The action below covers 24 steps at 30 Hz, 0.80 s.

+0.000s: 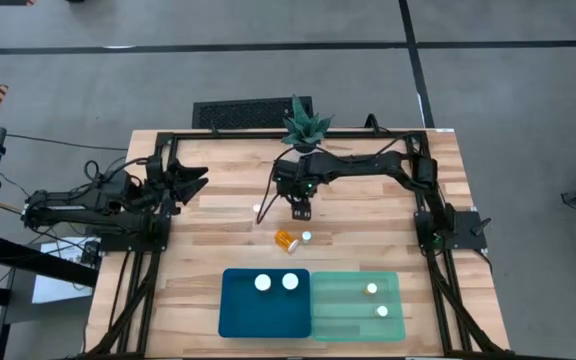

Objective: Pick and place medicine bottles into bin by pill shape (circle, oval)
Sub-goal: Put the large orange pill bottle into the blue bin

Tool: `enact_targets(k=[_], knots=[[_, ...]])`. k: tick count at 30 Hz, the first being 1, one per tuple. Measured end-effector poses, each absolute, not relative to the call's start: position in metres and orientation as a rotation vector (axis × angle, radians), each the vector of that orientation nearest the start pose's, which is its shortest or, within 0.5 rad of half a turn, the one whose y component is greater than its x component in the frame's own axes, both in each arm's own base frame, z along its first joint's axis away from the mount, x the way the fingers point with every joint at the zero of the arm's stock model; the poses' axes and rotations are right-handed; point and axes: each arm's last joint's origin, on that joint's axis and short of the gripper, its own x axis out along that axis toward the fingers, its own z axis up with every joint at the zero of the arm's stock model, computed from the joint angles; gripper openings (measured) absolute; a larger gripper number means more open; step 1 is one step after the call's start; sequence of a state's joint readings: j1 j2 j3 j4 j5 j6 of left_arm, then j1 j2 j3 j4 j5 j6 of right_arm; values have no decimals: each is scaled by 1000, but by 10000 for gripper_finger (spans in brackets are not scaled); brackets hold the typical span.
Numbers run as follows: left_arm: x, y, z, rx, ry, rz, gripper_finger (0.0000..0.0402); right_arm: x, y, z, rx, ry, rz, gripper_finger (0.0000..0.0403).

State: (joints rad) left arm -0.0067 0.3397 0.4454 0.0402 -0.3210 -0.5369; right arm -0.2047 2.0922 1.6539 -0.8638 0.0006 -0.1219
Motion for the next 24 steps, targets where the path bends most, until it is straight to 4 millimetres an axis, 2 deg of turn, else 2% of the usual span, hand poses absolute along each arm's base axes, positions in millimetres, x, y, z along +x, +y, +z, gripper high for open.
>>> enact_targets(k=[7,12,18,24], knots=[[103,8,291,-556,-226,267,247,413,-85,190,30,1326,-93,197],[103,8,291,-562,-227,267,247,413,-81,199,33,1309,-102,194],[103,8,291,-564,-228,266,247,422,-70,227,-19,1281,-119,232],[103,8,291,-564,-226,267,247,430,-46,272,-38,1216,-93,212]])
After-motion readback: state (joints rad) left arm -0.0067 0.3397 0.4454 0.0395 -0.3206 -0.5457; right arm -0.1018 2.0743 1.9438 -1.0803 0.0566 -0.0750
